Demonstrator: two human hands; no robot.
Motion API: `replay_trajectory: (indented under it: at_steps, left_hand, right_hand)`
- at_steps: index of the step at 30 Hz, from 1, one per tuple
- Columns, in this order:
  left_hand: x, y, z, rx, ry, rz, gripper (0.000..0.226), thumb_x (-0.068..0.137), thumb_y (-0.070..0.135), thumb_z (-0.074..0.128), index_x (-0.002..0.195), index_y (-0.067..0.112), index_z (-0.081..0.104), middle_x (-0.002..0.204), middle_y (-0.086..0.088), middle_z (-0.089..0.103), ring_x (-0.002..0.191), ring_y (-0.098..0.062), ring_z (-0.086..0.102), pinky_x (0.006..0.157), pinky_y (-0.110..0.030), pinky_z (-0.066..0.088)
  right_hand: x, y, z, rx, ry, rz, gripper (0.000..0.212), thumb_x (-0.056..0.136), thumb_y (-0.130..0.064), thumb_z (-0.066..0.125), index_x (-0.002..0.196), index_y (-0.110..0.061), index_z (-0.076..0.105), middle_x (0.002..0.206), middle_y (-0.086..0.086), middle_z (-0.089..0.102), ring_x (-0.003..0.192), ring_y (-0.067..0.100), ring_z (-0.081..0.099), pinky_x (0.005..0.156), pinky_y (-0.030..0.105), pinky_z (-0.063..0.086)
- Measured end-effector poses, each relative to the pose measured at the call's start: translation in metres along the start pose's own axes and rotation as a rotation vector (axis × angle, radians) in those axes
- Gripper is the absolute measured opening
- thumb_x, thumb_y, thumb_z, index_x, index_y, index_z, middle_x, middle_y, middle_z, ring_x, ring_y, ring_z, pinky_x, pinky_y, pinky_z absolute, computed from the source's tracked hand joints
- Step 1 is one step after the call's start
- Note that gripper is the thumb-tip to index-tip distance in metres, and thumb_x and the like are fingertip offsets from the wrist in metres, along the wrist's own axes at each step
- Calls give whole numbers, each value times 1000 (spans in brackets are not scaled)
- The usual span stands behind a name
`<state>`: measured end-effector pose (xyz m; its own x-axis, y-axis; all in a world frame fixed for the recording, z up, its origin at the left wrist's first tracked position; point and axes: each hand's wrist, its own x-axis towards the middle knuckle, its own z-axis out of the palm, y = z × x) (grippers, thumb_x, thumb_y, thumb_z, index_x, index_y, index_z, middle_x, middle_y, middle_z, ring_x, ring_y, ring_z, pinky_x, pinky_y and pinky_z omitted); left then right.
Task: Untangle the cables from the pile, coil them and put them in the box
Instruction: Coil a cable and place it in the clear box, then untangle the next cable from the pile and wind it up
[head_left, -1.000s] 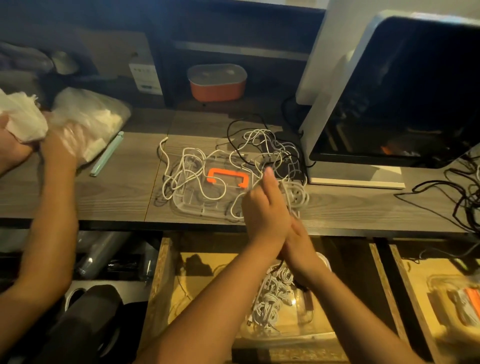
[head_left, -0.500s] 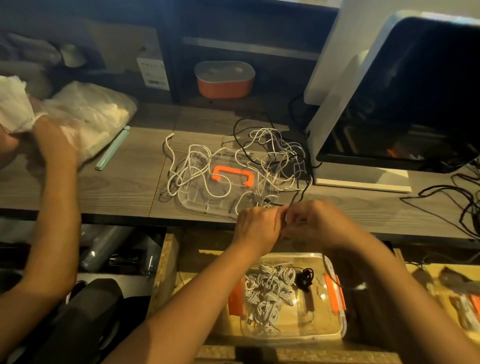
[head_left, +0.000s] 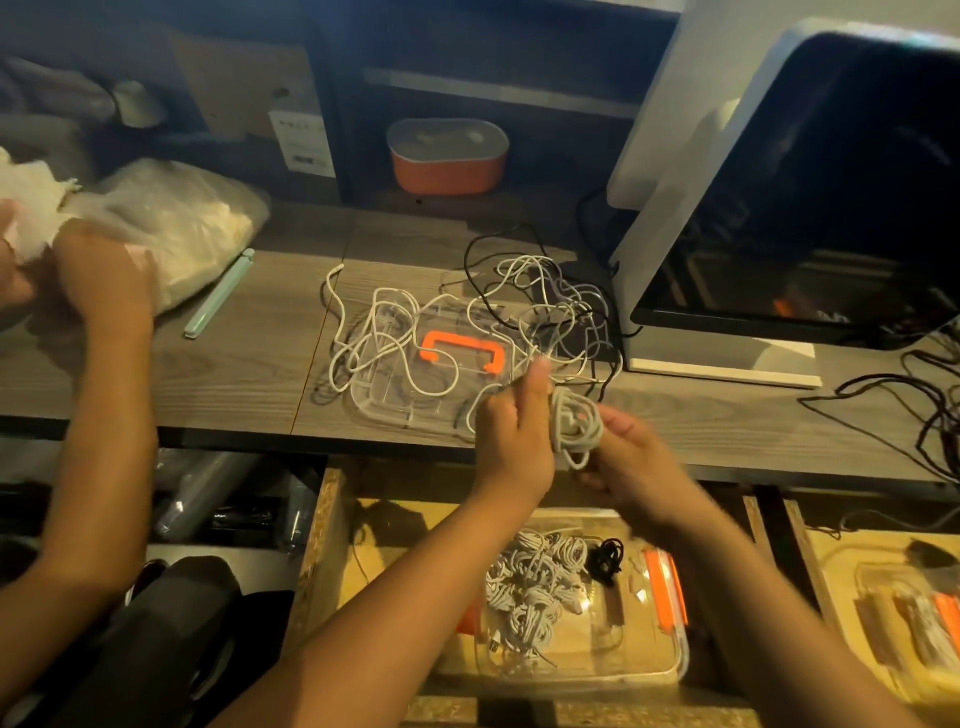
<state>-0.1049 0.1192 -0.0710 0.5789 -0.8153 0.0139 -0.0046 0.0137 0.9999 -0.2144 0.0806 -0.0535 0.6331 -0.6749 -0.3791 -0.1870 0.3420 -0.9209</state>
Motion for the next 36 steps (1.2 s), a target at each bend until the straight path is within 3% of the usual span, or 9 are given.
replay_trajectory:
  at_steps: [4, 8, 12, 17, 21, 27, 30, 33, 36]
  left_hand:
    - [6, -14, 0, 115, 237, 22, 46, 99, 31, 38, 55, 25, 47, 49, 11, 51, 50, -1, 54, 48, -17, 38]
    - [22, -25, -11, 392, 376, 172, 56, 100, 35, 32, 56, 10, 55, 51, -4, 56, 50, -24, 54, 49, -24, 24]
    - [31, -42, -25, 660, 223, 526, 64, 102, 39, 23, 60, 7, 60, 48, -5, 52, 41, -21, 47, 48, -20, 21]
    - [17, -64, -27, 643, -5, 585, 57, 101, 36, 30, 57, 9, 54, 48, 2, 42, 42, -14, 36, 49, -22, 22]
    - [2, -59, -20, 512, -235, 480, 44, 94, 31, 34, 60, 11, 54, 52, 10, 38, 48, -5, 32, 51, -22, 20]
    - [-8, -25, -13, 137, -461, 35, 40, 87, 48, 39, 57, 23, 50, 49, 9, 44, 48, -8, 40, 54, -30, 32]
    - [-10, -21, -7, -102, -313, -236, 52, 76, 65, 50, 60, 17, 59, 57, -2, 58, 59, -17, 55, 65, -35, 43]
    - [-14, -23, 3, -151, -145, -440, 88, 63, 82, 48, 88, -1, 65, 84, -22, 66, 80, -33, 63, 82, -44, 49]
    - [-17, -21, 11, -321, -2, -653, 64, 81, 66, 52, 100, 6, 62, 92, -13, 65, 88, -26, 61, 91, -42, 46]
  right_hand:
    - [2, 23, 31, -256, 133, -112, 30, 100, -16, 38, 77, -15, 58, 55, -9, 50, 49, 5, 41, 45, 20, 36]
    - [3, 42, 33, -721, 65, -211, 22, 100, -19, 41, 99, -12, 62, 80, -7, 63, 71, 5, 54, 68, 31, 44]
    - [-3, 37, 24, -1015, 59, -297, 24, 99, -27, 44, 84, -14, 58, 75, -4, 59, 71, 15, 54, 68, 38, 44]
    - [-4, 10, 7, -1229, -30, -349, 24, 92, -31, 50, 80, -15, 63, 72, -9, 59, 65, 8, 55, 63, 27, 46]
    - [1, -18, -21, -1064, -77, -221, 13, 85, -25, 62, 77, -33, 57, 74, -11, 59, 69, 3, 57, 63, 18, 46]
    - [0, -13, -39, -190, -142, -99, 21, 78, -28, 69, 82, -9, 60, 69, 9, 49, 54, 14, 43, 46, 20, 42]
    - [0, 3, -26, 105, -27, -76, 18, 81, -27, 61, 83, -10, 54, 64, 5, 46, 49, 11, 37, 42, 17, 35]
    - [-3, 15, -10, 55, 148, -86, 12, 93, -22, 45, 88, -12, 49, 67, 3, 51, 51, 10, 42, 47, 20, 33]
    - [-8, 22, 1, 28, 243, -117, 9, 98, -17, 40, 93, -12, 45, 73, 9, 48, 54, 12, 42, 45, 19, 32]
